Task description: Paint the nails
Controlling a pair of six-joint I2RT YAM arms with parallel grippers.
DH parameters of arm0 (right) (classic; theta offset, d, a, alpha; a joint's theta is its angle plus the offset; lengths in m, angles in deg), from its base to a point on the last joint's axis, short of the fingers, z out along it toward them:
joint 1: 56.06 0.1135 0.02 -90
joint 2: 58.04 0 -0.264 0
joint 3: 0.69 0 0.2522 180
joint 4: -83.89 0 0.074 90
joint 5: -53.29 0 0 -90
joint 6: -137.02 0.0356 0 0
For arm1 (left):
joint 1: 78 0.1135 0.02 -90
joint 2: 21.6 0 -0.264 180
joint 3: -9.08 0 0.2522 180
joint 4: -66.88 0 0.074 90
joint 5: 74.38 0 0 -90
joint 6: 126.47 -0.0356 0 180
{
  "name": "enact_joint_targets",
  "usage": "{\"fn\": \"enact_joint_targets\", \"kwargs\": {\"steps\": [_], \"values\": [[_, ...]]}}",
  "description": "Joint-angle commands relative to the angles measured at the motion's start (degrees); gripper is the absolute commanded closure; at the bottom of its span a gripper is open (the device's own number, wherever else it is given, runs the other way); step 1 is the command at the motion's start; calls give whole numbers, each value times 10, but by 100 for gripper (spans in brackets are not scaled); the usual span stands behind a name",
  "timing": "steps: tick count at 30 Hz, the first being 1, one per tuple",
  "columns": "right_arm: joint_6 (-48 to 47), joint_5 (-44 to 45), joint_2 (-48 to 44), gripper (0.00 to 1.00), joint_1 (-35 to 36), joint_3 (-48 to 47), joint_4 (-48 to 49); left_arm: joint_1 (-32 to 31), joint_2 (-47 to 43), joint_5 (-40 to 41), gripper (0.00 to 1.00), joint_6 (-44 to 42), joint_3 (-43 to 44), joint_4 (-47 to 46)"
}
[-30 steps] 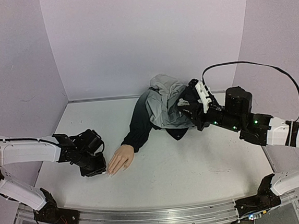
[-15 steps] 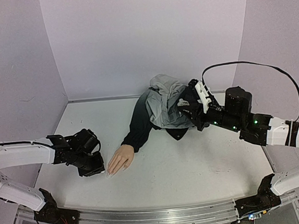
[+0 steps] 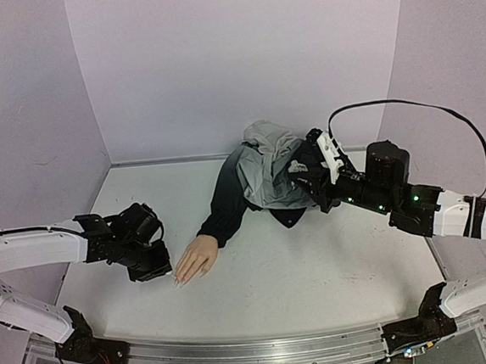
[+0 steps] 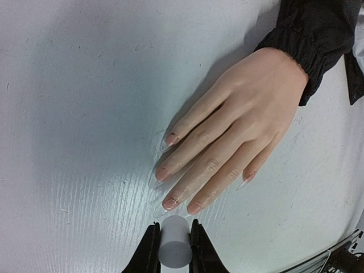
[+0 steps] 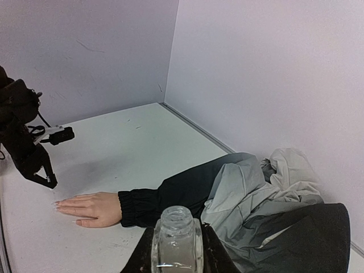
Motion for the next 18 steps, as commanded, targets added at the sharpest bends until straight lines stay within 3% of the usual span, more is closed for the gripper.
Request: {"fn": "enact_joint_targets", "kwargs": {"steps": [1,18], "values": [[2,-5,-5,100,1,-3,43,-1,14,14,100,-8,30,-7],[2,-2,-5,100,1,-2,43,-1,37,8,100,-13,32,-21]]}}
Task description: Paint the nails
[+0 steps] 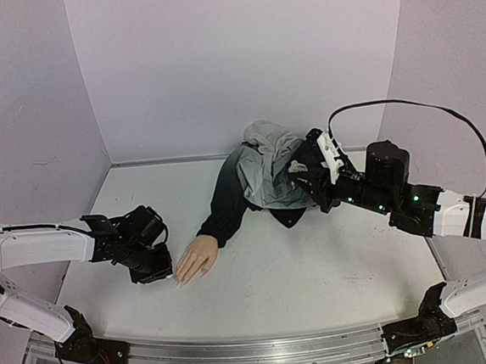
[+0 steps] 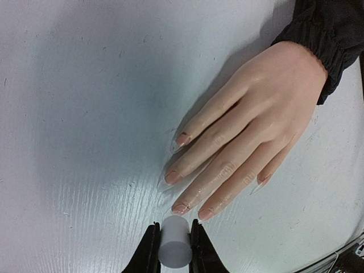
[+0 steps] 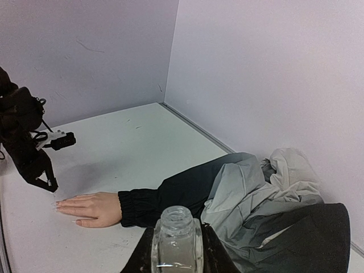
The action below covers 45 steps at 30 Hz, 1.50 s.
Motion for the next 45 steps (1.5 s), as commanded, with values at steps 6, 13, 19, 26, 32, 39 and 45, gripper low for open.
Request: {"fn": "enact_joint_targets", "kwargs": {"steps": [6,13,19,26,32,39,45], "values": [[2,-3,-6,100,2,-1,43,-1,10,9,100,-11,31,-22],[2,-3,-6,100,1,-1,43,-1,16,9,100,-11,28,-25],[2,-2,-6,100,2,-1,43,-1,23,13,100,-14,31,-28],[1,-3,-4,100,1,-2,44,-1,25,15,100,-17,32,-30],[1,-2,-6,100,2,-2,43,0,28,16,100,-22,37,-30],[1,-2,-5,100,2,-2,43,0,30,9,100,-20,34,-30],[1,-4,-2,100,2,-3,44,0,21,2,100,-13,18,-30]]}}
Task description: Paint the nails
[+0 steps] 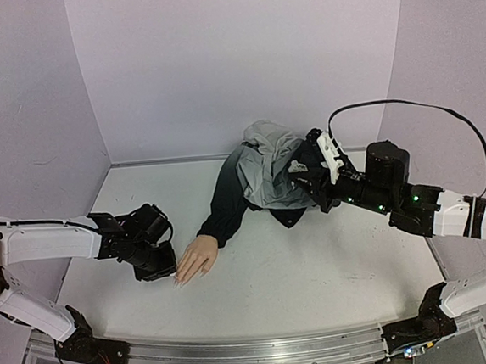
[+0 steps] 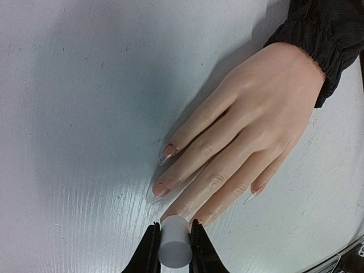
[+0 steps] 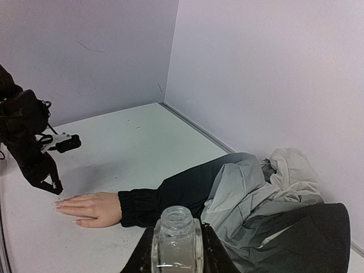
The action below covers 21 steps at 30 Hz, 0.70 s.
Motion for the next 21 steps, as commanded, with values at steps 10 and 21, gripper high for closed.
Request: {"fn": "enact_joint_targets", "kwargs": {"steps": [10,21], "values": [[2,-5,-1,100,1,-3,43,0,-38,-15,100,10,-22,-7],[2,-5,-3,100,1,-3,43,-1,-36,-20,100,11,-31,-7]]}}
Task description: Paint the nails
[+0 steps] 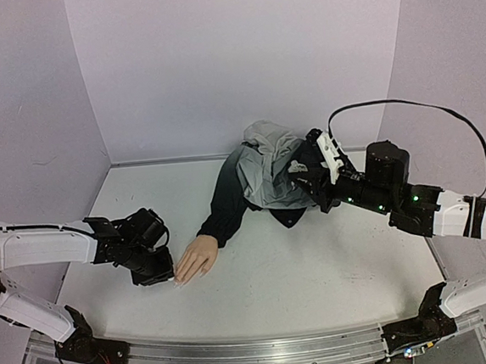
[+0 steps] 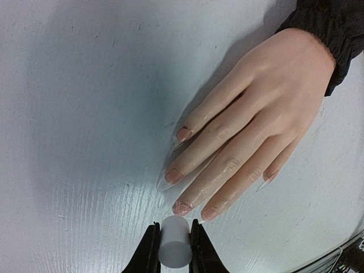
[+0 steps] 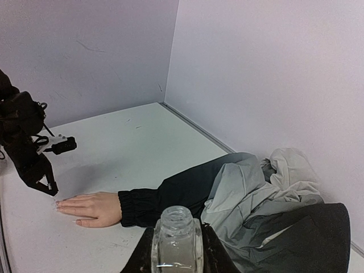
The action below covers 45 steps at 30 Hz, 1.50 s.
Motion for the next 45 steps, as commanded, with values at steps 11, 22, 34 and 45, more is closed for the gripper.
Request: {"fn": "enact_joint_targets", "kwargs": {"steps": [11,22,34,45], "values": [[3,-5,-4,100,1,-3,43,0,-46,6,100,11,-19,9],[3,-7,-2,100,1,-3,43,0,-69,31,100,1,31,32],[2,-6,-5,100,1,-2,43,0,-8,22,100,-6,41,-2],[2,-5,-2,100,1,-3,43,0,-15,13,100,4,20,-2]]}}
